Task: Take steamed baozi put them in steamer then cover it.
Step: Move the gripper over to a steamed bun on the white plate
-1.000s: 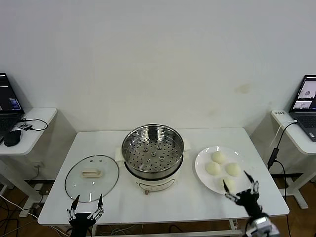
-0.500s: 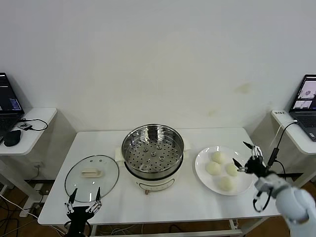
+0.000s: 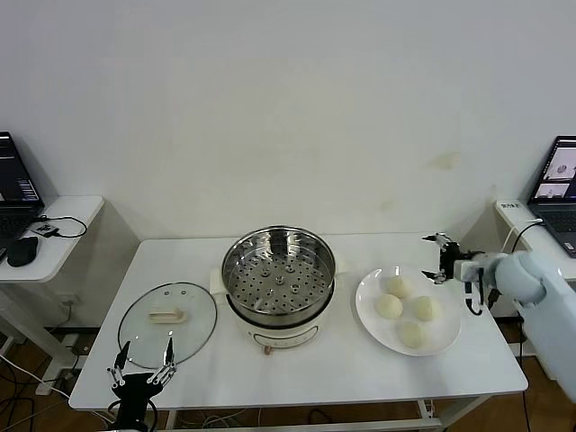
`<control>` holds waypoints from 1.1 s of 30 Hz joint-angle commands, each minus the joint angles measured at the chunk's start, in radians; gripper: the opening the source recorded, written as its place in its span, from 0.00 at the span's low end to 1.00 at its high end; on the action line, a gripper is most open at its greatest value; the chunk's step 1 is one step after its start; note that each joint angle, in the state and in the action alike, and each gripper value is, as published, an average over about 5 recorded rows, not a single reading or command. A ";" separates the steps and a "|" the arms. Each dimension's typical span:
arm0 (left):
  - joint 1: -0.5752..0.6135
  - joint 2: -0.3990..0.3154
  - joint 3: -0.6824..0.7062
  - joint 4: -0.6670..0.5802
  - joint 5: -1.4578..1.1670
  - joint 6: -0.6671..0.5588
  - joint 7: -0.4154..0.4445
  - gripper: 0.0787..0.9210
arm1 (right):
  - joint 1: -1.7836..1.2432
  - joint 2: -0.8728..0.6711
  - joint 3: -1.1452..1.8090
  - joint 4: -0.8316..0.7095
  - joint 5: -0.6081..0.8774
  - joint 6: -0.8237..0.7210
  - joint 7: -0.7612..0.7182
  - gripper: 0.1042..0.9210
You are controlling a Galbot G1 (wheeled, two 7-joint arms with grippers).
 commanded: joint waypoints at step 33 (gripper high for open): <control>-0.002 0.019 -0.031 0.011 -0.025 -0.002 -0.014 0.88 | 0.277 0.201 -0.437 -0.394 -0.019 -0.003 -0.084 0.83</control>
